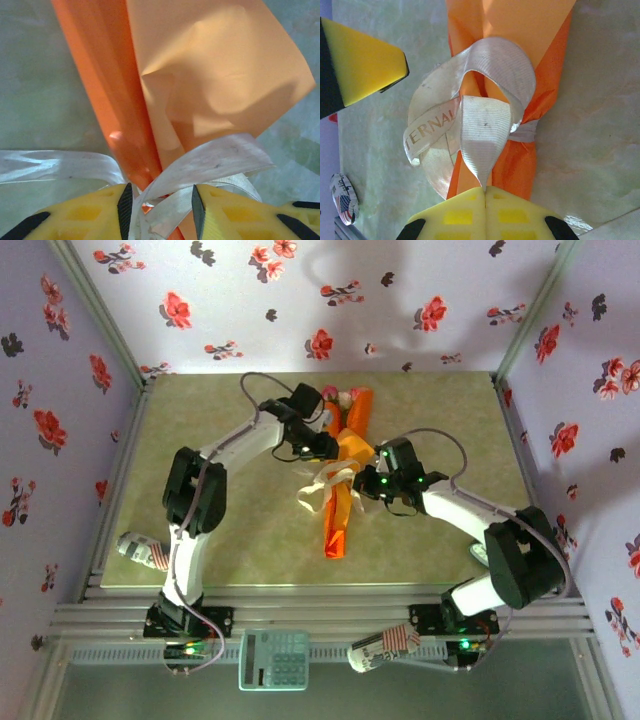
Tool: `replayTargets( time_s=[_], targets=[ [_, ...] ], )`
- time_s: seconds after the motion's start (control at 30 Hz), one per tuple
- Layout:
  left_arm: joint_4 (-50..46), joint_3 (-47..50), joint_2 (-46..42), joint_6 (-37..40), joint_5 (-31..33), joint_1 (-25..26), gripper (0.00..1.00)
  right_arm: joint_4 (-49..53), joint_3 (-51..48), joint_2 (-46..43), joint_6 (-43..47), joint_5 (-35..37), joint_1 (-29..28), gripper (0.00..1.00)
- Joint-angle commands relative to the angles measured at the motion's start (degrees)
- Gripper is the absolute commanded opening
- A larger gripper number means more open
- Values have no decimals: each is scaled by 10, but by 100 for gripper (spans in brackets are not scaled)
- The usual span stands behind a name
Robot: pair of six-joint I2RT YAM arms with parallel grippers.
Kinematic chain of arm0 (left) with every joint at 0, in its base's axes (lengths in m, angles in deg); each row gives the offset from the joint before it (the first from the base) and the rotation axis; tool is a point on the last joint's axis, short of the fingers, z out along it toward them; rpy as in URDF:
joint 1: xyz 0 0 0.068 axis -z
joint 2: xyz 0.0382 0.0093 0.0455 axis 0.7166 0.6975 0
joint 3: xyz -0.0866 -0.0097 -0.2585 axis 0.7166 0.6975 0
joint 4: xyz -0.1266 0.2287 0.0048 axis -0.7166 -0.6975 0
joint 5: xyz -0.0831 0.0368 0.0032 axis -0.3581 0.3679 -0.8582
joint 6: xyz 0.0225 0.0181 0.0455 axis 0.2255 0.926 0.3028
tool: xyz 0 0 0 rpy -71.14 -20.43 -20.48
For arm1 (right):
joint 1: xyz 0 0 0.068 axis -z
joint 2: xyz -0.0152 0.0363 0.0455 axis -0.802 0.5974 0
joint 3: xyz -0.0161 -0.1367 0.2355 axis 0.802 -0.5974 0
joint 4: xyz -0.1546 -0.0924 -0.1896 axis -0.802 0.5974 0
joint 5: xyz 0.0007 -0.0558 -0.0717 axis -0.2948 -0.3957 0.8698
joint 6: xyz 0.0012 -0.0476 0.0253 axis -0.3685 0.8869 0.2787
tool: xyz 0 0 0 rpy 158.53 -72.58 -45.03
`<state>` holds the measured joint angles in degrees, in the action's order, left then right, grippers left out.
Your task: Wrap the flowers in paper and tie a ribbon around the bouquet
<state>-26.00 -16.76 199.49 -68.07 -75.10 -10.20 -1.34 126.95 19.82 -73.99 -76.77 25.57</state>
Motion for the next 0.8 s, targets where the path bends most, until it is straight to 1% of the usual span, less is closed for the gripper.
replayTargets(
  time_s=[0.0, 0.07, 0.2, 0.33, 0.43, 0.5, 0.6, 0.63, 0.77],
  targets=[
    [4, 6, 22, 23, -20, 10, 36, 7, 14, 5, -11, 6, -4, 0],
    [-6, 1, 26, 26, -7, 12, 36, 7, 13, 5, -11, 6, -4, 0],
    [-13, 0, 29, 29, 15, 13, 43, 4, 14, 8, -11, 5, -4, 0],
    [-14, 2, 28, 37, 28, 16, 42, 2, 13, 6, -13, 4, -4, 0],
    [-11, 1, 34, 33, 16, 16, 33, 3, 12, 7, -13, 4, -4, 0],
    [0, 6, 33, 26, 4, 17, 22, 3, 12, 8, -13, 3, -4, 0],
    [23, 21, 14, 14, 0, 17, 4, 1, 12, 9, -15, 2, -4, 0],
    [31, 27, 7, 10, -1, 17, 0, 1, 12, 9, -16, 2, -4, 0],
    [67, 58, -28, -11, -16, 17, 0, 0, 13, 10, -15, 3, -3, 0]
  ],
)
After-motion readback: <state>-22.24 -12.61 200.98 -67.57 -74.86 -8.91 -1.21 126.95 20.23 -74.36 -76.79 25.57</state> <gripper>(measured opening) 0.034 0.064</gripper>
